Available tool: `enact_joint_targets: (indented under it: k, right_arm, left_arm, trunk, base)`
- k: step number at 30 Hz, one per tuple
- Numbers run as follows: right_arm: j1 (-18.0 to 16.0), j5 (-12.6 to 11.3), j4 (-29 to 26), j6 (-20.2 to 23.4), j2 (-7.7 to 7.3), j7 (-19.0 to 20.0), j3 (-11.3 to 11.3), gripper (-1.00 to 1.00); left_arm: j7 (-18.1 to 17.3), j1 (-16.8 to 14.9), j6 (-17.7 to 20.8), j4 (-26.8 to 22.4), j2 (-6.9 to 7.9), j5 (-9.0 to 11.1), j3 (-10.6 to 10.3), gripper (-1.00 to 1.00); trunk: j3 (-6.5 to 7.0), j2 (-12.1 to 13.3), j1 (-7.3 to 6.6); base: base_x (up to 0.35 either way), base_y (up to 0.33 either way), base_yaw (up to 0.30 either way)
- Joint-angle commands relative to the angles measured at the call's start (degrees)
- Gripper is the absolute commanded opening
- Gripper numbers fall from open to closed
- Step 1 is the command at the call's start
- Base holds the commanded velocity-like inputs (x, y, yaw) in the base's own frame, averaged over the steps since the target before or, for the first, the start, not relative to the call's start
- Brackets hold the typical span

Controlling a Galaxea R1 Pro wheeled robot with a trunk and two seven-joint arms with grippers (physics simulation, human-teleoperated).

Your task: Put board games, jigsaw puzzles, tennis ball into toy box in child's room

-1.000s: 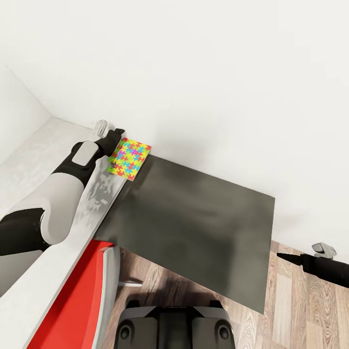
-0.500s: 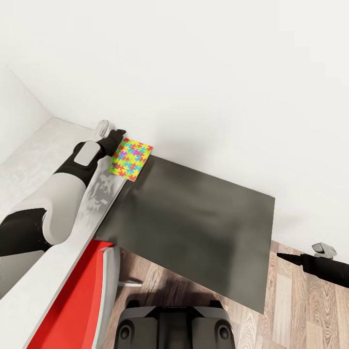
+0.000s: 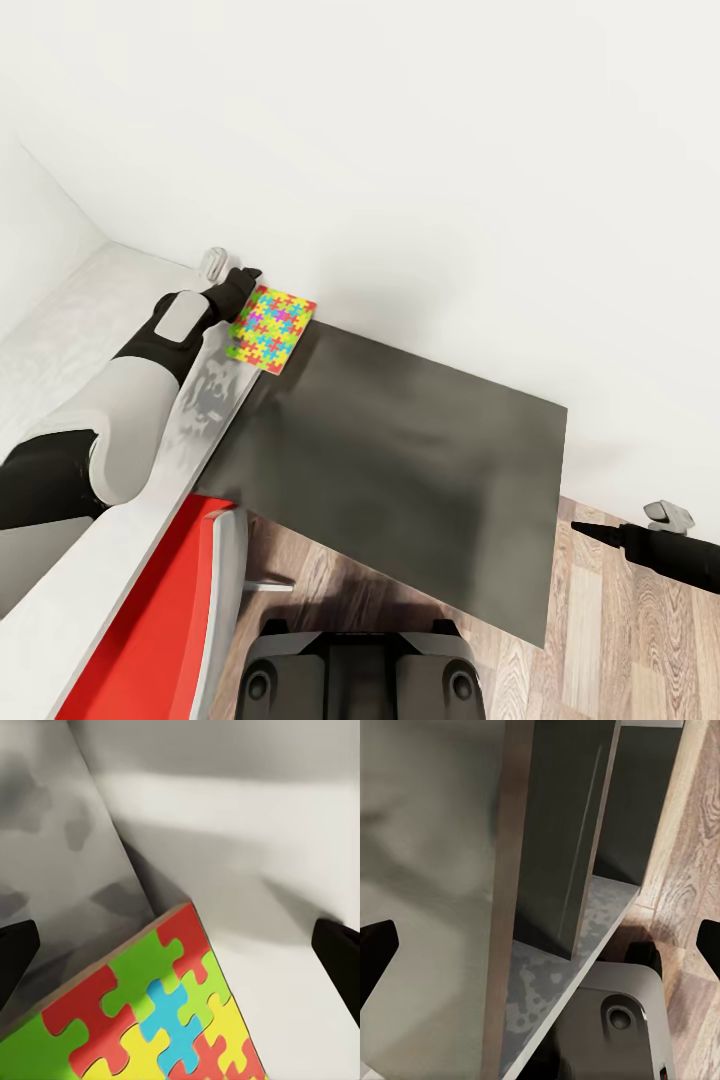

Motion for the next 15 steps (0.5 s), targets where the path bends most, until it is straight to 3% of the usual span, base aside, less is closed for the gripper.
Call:
enact_joint_targets:
  k: [1, 9, 15]
  right_arm:
    - [0.0, 0.3, 0.0, 0.3, 0.00, 0.4, -0.1, 1.00]
    - [0.0, 0.3, 0.0, 0.3, 0.00, 0.4, -0.1, 1.00]
    - [0.0, 0.3, 0.0, 0.3, 0.00, 0.4, 0.0, 1.00]
  left_arm:
    - [0.3, 0.0, 0.3, 5.2, -0.05, 1.0, 0.1, 1.00]
    - [0.3, 0.0, 0.4, 5.1, 0.41, 1.1, 0.2, 1.00]
    - [0.3, 0.1, 0.3, 5.1, 1.69, 1.1, 0.2, 1.00]
  trunk:
    - [-0.07, -0.1, 0.06]
    - [-0.07, -0.1, 0.06]
    - [-0.07, -0.1, 0.06]
  base:
    - [0.000, 0.000, 0.000]
    - [0.000, 0.000, 0.000]
    - [0.000, 0.000, 0.000]
